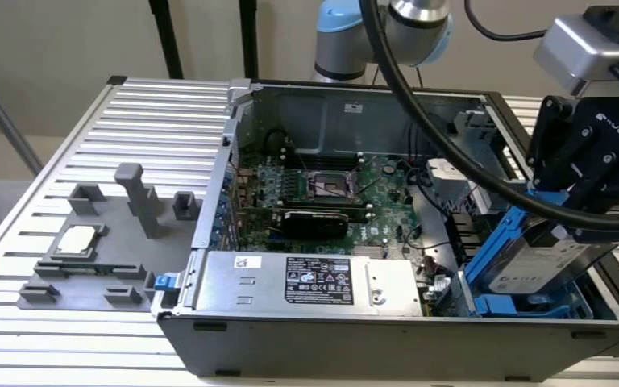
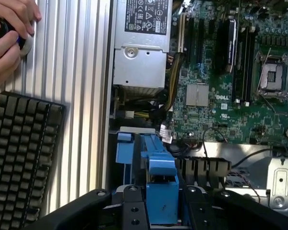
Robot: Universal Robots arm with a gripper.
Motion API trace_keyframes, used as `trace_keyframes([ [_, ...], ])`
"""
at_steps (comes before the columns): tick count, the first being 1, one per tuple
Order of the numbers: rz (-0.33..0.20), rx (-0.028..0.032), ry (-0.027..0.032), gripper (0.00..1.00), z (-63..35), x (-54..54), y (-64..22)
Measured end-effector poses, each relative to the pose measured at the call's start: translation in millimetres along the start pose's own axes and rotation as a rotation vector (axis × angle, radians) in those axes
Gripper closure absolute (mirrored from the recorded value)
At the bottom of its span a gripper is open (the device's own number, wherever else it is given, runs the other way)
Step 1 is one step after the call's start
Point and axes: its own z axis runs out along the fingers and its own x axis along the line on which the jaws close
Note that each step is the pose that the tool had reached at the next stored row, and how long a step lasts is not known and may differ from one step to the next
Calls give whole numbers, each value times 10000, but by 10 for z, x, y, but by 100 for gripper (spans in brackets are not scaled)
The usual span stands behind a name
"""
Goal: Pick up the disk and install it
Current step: 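Insert the disk into the insertion slot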
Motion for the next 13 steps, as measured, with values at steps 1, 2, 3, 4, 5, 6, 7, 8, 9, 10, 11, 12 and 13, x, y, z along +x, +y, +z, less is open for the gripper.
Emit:
trace_keyframes([
  [1, -13, 0, -8, 100, 16, 1, -1],
  [2, -27, 1, -15, 100, 34, 2, -1],
  [3, -42, 1, -20, 100, 51, 3, -2],
  [4, -59, -1, -23, 100, 69, 4, -2],
  [5, -75, -1, -26, 100, 87, 5, -3],
  [6, -93, -2, -28, 100, 104, 6, -3],
  [7, -111, -3, -29, 100, 122, 7, -4],
  [8, -130, -4, -32, 100, 141, 8, -5],
  [9, -148, -5, -35, 100, 158, 9, -5],
  [10, -170, -8, -39, 100, 176, 10, -6],
  [11, -188, -8, -41, 100, 191, 10, -7],
  [12, -210, -6, -56, 100, 214, 12, -8],
  [13, -230, -8, -63, 100, 232, 14, -8],
])
